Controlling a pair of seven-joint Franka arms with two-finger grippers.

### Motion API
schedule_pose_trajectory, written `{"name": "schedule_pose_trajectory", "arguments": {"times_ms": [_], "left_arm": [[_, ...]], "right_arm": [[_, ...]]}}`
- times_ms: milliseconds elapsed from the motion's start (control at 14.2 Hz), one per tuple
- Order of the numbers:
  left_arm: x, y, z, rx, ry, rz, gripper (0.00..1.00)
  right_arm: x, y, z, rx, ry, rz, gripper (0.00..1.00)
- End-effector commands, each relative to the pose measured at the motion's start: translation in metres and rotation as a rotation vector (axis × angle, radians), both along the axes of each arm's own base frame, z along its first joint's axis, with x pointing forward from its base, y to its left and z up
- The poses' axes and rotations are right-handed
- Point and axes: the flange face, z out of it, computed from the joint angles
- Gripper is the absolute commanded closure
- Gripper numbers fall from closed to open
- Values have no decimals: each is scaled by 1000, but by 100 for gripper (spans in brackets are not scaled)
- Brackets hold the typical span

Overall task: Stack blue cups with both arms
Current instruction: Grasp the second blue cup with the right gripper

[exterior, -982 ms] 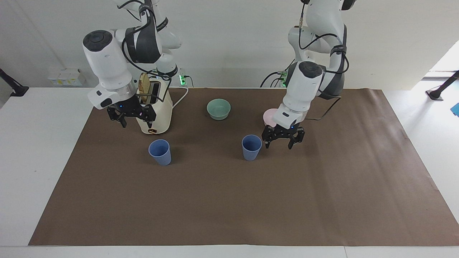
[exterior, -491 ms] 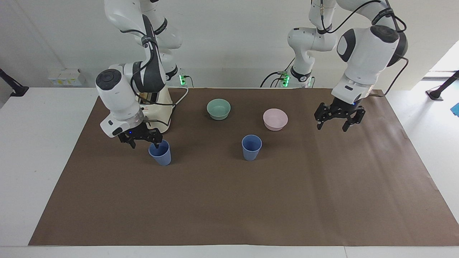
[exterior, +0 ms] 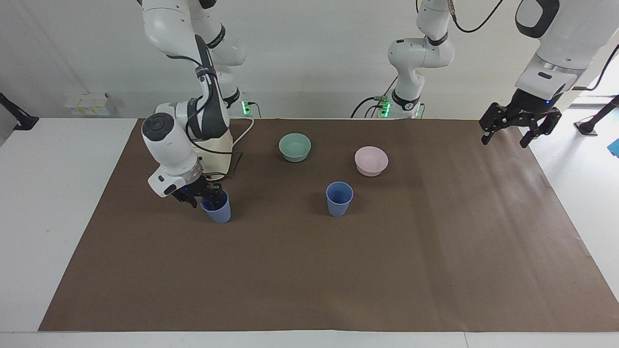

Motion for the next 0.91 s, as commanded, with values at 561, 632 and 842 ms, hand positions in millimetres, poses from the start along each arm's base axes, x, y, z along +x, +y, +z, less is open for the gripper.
{"name": "schedule_pose_trajectory", "arguments": {"times_ms": [561, 632, 842], "left_arm": [[-15, 4, -12, 9, 67, 3, 0], [-17, 4, -12, 11, 72, 3, 0], [-23, 3, -16, 10, 77, 12, 0]], "right_arm": [[13, 23, 101, 7, 15, 32, 100], [14, 36, 115, 14, 2, 36, 100], [17, 91, 156, 32, -59, -29, 100]]}}
